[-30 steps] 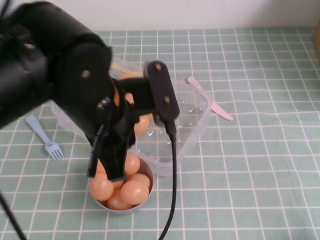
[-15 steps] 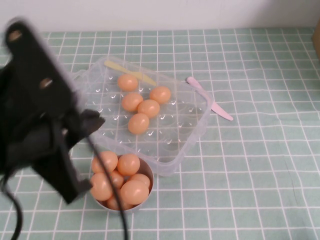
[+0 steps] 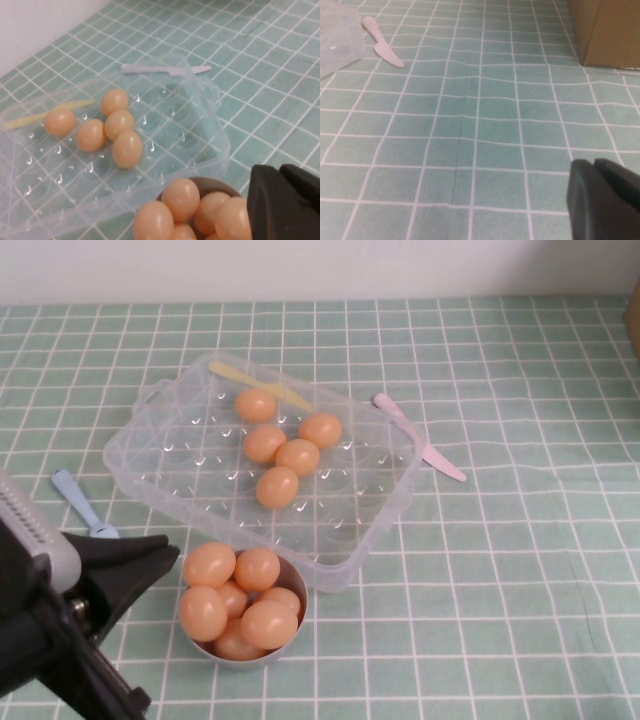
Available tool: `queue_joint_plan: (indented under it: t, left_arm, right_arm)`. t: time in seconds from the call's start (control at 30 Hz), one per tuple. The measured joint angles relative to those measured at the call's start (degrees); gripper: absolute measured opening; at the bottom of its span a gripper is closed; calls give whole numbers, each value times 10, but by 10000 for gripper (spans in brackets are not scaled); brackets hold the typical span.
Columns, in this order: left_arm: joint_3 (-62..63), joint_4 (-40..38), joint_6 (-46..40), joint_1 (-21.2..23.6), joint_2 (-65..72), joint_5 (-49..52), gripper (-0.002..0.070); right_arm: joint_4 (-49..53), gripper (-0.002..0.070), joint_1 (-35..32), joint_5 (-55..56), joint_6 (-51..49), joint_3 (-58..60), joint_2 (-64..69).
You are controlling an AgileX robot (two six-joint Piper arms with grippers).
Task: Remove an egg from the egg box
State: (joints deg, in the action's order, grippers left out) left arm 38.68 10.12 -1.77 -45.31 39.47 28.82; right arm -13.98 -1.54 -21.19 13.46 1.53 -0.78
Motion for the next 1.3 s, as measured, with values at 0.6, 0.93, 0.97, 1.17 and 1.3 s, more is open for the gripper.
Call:
queue_joint_plan:
  t: [0.6,0.93,0.97,1.17,1.3]
  left_arm:
    - [-246,-53,-5,74,-83,-415,-2]
    - [-340,-63,-5,283,-236,-432,-2]
    - [-352,-63,-5,305,-256,-432,-2]
    - [-400,-65,-5,373,-342,-419,-2]
    - [-400,-70,-5,405,-391,-371,-2]
  right_arm:
    - [0,-18,0,0,0,0,0]
    - [0,-18,0,0,0,0,0]
    - [0,-18,0,0,0,0,0]
    - [0,-18,0,0,0,0,0]
    - [0,-18,0,0,0,0,0]
